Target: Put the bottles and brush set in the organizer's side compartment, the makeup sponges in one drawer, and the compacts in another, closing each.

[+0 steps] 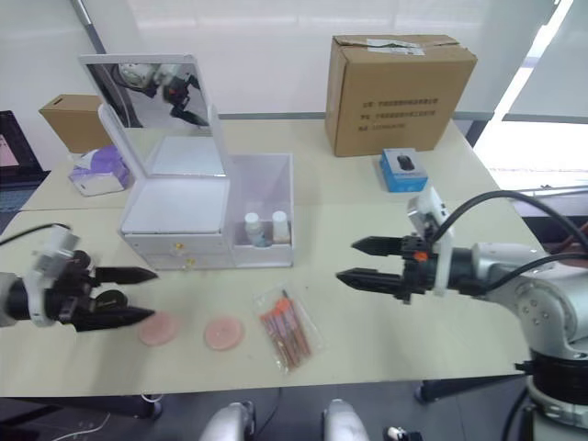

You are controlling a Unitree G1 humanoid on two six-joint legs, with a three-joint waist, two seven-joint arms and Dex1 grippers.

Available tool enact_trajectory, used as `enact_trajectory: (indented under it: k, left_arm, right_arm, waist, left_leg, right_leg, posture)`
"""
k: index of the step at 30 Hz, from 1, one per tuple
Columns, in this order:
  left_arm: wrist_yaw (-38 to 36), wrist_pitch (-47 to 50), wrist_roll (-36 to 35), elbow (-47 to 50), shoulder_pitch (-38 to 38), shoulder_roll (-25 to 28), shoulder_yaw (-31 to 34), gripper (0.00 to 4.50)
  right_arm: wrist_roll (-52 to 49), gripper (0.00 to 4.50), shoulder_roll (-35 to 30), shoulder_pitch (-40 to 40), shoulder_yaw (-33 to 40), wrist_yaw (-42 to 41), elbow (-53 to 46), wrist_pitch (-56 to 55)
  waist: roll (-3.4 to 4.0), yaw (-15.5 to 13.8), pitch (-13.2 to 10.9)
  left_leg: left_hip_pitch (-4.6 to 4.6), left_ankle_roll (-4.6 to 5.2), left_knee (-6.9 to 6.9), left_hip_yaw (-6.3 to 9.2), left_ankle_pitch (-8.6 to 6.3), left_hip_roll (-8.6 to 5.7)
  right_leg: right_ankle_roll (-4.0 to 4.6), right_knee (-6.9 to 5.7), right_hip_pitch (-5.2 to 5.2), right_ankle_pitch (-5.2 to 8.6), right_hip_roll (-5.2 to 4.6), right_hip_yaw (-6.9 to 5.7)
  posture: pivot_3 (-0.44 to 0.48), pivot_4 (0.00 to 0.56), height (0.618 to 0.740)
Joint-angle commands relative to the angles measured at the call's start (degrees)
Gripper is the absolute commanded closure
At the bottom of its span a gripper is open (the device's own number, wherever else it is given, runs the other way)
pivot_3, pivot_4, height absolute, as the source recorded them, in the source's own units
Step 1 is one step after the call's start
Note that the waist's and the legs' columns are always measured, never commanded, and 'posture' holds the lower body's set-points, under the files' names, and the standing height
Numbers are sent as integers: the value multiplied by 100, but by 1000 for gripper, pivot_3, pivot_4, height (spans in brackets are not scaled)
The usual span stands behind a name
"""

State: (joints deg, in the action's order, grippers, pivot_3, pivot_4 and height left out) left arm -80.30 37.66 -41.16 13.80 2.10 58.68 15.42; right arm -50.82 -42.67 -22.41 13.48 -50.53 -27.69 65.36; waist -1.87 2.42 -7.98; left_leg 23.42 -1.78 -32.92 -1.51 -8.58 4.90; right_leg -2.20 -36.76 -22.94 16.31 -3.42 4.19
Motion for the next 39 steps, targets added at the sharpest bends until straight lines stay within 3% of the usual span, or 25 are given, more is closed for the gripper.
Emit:
enact_trajectory:
  k: [1, 5, 7, 9, 10, 14, 21, 25, 30, 39]
  left_arm:
    - [1185, 960, -624, 963, 211, -489, -332, 0]
    - [3100, 1515, -1009, 1650, 450, -1629, -299, 0]
    - [3575, 2710, -1873, 1784, 536, -1489, -349, 0]
    - [3892, 3482, -3180, 1500, 558, -1385, -331, 0]
    - [4090, 3560, -3357, 1470, 549, -1438, -311, 0]
    - [4787, 3853, -3952, 1506, 456, -1365, -501, 906]
    - [5736, 3671, -3693, 1801, 427, -1772, -1125, 3149]
    - [5881, 3228, -2675, 1794, 442, -1872, -1551, 4438]
    - [6099, 2889, -1562, 1450, 383, -2174, -2209, 4473]
    - [6307, 3064, -1198, 1452, 441, -2630, -2207, 4473]
  right_arm:
    - [-153, 13, 122, 209, -419, 584, -708, 231]
    - [-398, 13, 159, 124, -723, 1205, -832, 1087]
    - [-972, 13, 471, -100, -603, 1281, -433, 1604]
    - [-1333, 13, 747, -367, -513, 1457, 30, 2192]
    - [-1390, 13, 929, -476, -441, 1619, 266, 2433]
    - [-1556, 0, 1251, -634, -576, 2426, 1218, 2714]
    - [-1412, 0, 1474, -1019, -760, 3341, 2823, 2714]
    - [-1319, 0, 1498, -1170, -1124, 3209, 3076, 2714]
    - [-1199, 0, 1552, -1147, -2099, 2660, 3083, 2714]
    - [-432, 0, 2105, -1588, -2443, 1856, 3774, 2504]
  waist:
    - [2, -6, -1]
    - [-14, -30, -4]
    - [-26, -18, -8]
    - [-34, 24, -11]
    - [-32, 29, -11]
    - [-31, -4, -12]
    - [-29, -27, -11]
    - [-27, -19, -10]
    - [-22, 8, -2]
    - [-10, 4, 19]
  left_leg:
    - [-1, 0, -1, 0, 0, 0]
    - [6, 2, -14, 13, 1, -2]
    - [0, 3, -35, 24, 1, -3]
    - [-12, 3, -45, 58, 1, -4]
    - [-16, 3, -48, 77, 1, -6]
    - [-16, 5, -46, 92, 0, -9]
    - [-4, 5, -55, 98, 0, -26]
    - [-5, 5, -57, 113, 0, -27]
    - [-11, 4, -56, 117, 0, -28]
    - [-12, 7, -55, 130, -2, -27]
  right_leg:
    - [-8, -2, 4, -1, 0, 0]
    - [-30, -1, 11, -12, 5, -1]
    - [-32, 0, 31, -13, 8, -2]
    - [-32, 2, 47, -13, 26, -3]
    - [-31, 0, 54, -12, 33, -2]
    - [-3, 1, 57, 4, 35, -10]
    - [23, 8, 63, 13, 28, -5]
    - [24, 8, 64, 12, 35, -6]
    - [20, 9, 69, 14, 36, -6]
    - [15, 9, 71, 13, 44, -5]
  posture:
    - [0, 150, 738]
    - [0, 150, 738]
    - [0, 150, 738]
    - [0, 150, 738]
    - [0, 150, 738]
    - [0, 150, 738]
    - [0, 150, 738]
    - [0, 150, 738]
    - [0, 150, 738]
    - [0, 150, 738]
